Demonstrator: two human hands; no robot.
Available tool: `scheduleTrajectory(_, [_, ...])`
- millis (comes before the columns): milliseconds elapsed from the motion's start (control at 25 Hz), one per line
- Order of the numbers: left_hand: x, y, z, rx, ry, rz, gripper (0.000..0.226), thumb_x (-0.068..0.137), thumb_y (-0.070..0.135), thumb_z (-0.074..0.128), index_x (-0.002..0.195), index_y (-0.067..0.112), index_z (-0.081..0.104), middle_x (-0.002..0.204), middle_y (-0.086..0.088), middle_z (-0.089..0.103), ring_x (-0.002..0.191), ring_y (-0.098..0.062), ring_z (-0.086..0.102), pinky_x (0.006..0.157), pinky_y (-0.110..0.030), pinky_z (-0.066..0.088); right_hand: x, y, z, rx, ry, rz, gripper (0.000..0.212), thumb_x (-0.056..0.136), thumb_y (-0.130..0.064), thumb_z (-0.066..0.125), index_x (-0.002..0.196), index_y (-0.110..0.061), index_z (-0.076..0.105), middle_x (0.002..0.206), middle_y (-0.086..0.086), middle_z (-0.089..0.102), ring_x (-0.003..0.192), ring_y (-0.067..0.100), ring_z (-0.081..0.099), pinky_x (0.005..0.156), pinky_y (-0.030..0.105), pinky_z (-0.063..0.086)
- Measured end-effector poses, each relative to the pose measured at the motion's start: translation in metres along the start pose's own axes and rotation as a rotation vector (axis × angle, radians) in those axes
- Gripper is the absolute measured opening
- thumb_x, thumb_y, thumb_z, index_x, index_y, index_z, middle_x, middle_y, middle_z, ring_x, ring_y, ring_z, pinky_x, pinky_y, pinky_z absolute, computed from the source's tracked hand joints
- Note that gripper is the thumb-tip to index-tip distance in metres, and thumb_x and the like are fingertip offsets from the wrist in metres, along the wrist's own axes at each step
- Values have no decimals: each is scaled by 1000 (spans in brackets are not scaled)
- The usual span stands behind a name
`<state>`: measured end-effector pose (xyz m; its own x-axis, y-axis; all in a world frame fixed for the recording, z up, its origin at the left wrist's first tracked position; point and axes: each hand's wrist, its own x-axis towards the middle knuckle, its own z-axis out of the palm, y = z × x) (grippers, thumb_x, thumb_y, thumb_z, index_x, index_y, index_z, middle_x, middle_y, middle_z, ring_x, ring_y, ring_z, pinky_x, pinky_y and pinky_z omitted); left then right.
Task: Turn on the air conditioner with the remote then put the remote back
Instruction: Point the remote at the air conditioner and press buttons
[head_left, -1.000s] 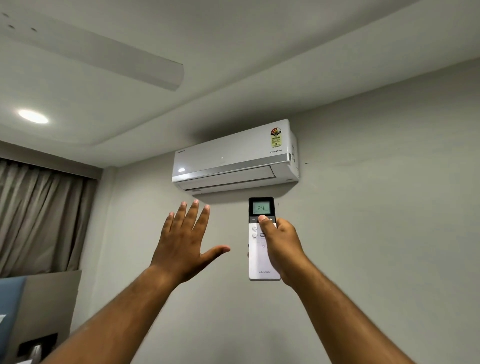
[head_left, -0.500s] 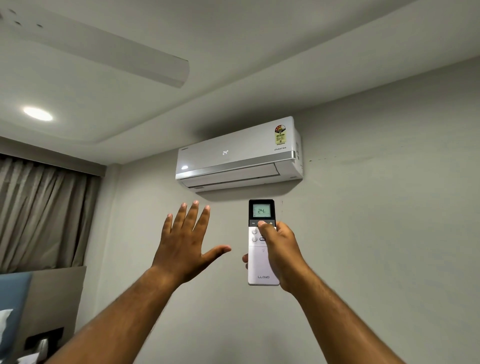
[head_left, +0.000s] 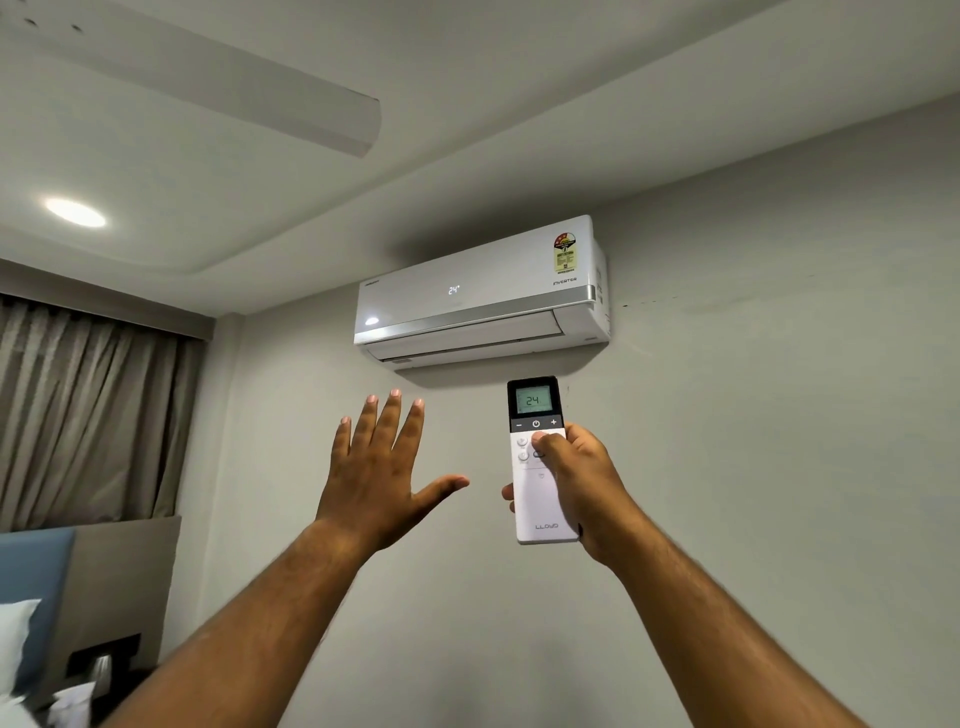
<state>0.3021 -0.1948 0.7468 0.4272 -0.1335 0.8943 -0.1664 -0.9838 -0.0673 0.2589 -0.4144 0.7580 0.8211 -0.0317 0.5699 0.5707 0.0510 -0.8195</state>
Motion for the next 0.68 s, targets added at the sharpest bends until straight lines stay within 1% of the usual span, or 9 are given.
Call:
scheduleTrajectory(80, [0,1,-1,10,6,-4,108,64,90,-2,149,25,-4,161,-7,-4,147,-28,-9,117,-49,-3,-2,0,-2,2,0,-18,10,99,-26,48,100,-19,55,90,13,70,59,26,74,48,31,56])
scheduleTrajectory(320, [-2,9,-3,-11,42,-47,108,66,91,2,150,24,1,161,-8,-1,147,-29,-6,116,-54,1,-9,-1,-6,72,24,-35,10,97,-20,46,97,-15,55,86,15,68,54,26,72,45,31,56])
scheduleTrajectory(440, [-5,11,-3,-21,40,-89,107,65,91,1,150,26,-2,161,-6,-5,147,-29,-8,115,-57,1,-12,-3,-7,86,36,-35,10,96,-17,45,97,-14,55,85,16,68,53,28,72,46,32,57])
scheduleTrajectory(600, [-8,10,-2,-16,37,-118,104,63,91,-1,145,28,-12,160,-7,-9,146,-30,-9,115,-59,2,-15,-7,-7,89,35,-36,11,93,-13,44,95,-13,54,86,18,67,53,29,72,46,32,56])
scheduleTrajectory(680, [-7,9,-4,-17,45,-119,104,64,91,0,146,28,-10,160,-8,-8,147,-31,-8,115,-59,3,-14,-8,-7,81,44,-40,11,93,-14,44,94,-14,54,87,18,67,54,28,72,46,32,56])
